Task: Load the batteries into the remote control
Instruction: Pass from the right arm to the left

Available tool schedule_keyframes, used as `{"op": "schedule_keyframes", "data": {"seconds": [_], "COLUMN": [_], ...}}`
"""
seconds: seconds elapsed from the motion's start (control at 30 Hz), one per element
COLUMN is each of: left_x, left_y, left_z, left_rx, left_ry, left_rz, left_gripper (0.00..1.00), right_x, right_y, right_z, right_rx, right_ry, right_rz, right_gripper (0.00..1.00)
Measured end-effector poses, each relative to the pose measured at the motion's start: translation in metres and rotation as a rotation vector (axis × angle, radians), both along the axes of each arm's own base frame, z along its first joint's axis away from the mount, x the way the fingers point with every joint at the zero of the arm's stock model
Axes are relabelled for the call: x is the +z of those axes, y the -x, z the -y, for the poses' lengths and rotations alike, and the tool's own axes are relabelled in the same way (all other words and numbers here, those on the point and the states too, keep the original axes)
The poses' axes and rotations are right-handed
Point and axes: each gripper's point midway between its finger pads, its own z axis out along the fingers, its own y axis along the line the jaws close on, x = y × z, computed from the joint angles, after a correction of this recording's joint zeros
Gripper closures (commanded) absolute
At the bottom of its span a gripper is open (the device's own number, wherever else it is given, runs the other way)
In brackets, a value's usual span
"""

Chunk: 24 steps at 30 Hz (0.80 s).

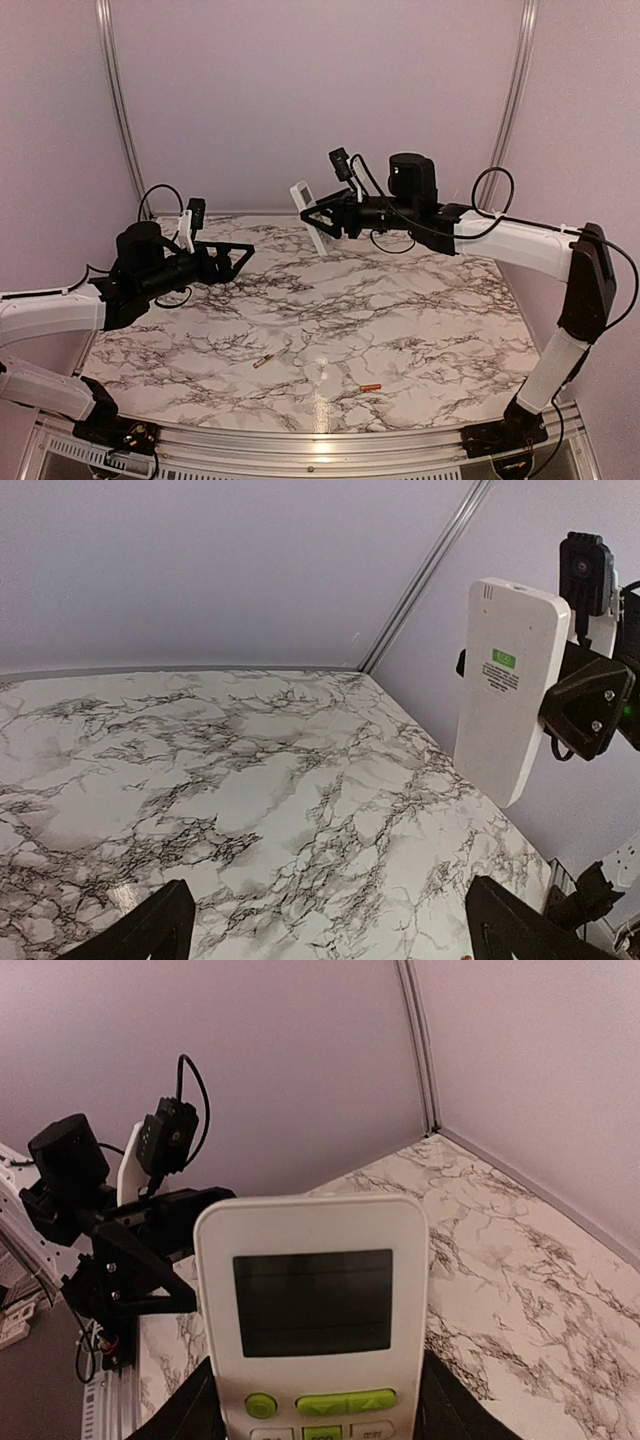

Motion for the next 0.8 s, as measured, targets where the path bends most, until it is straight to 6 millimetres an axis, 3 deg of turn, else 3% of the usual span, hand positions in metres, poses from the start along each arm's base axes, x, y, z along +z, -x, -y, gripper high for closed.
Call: {"op": "schedule_keyframes", "data": {"seconds": [0.17, 0.37, 0.5, 0.8], "left_x": [0.024, 0.05, 0.047, 0.035], "left_y": [0.024, 0.019, 0.013, 0.02], "left_z": [0.027, 0.048, 0.069, 0.118], "left_rx": [-0.066, -0.019, 0.001, -0.041], "left_ry": [0.016, 0.017, -0.003, -0.064], "left_rz": [0.101, 0.155, 0.144, 0.125], "left_gripper": [0.01, 0.07, 0.1, 0.24], "right_x": [0.017, 0.018, 0.018, 0.027], "right_y": [-0.004, -0.018, -0.024, -0.016], "right_z": [0.006, 0.019, 0.023, 0.012], "right_rx": [-0.088, -0.239, -0.318, -0.371], "right_ry": [-0.139, -0.228, -0.272, -0.33], "right_rz": [-0.082, -0.157, -0.177, -0.165], "right_gripper": [0.56, 0.56, 0.56, 0.55]}}
